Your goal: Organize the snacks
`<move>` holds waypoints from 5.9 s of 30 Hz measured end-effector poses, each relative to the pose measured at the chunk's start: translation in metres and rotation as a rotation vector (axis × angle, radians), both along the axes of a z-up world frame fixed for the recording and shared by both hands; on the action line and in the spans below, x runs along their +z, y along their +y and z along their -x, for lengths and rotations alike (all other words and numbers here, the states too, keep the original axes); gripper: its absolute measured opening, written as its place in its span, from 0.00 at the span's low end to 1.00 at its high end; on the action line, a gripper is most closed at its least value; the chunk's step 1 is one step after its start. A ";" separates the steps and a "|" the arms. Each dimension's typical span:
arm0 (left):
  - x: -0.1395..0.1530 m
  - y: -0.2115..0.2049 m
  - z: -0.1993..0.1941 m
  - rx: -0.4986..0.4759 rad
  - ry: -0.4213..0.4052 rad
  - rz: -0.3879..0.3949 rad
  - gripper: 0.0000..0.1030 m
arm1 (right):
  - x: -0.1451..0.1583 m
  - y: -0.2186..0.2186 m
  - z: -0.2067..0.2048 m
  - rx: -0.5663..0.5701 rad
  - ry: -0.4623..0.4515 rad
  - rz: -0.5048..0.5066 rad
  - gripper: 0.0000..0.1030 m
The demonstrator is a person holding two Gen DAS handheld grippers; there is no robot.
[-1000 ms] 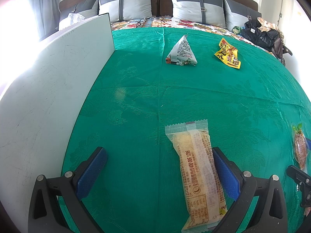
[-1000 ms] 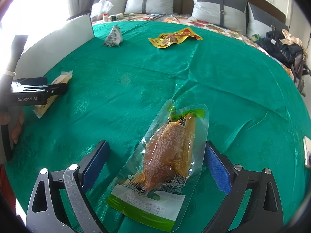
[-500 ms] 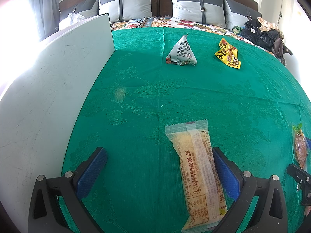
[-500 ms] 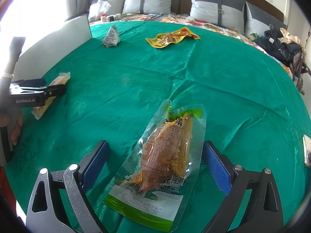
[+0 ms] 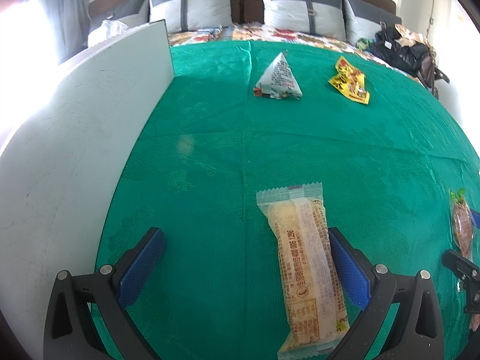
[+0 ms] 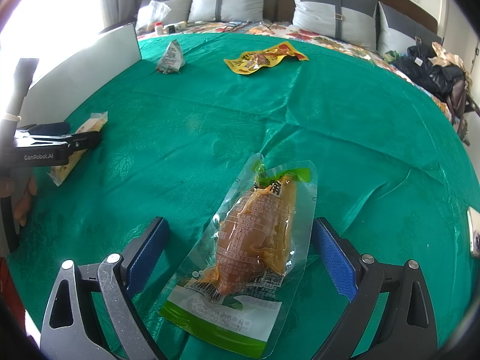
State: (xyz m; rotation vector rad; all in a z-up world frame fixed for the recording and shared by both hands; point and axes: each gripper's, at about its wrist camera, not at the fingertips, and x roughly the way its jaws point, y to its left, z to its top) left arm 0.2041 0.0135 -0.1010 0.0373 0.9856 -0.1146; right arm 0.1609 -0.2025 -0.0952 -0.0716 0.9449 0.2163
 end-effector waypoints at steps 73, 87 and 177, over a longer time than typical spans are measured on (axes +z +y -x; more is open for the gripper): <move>0.120 0.294 0.175 0.483 -0.121 0.344 0.80 | 0.183 0.335 0.010 0.355 0.084 -0.504 0.44; 0.131 0.206 0.181 0.309 -0.144 0.308 0.84 | 0.067 0.091 0.020 -0.003 -0.002 -0.028 0.71; -0.002 -0.013 0.011 -0.032 -0.079 -0.059 0.88 | 0.007 -0.073 0.045 -0.337 -0.021 0.018 0.82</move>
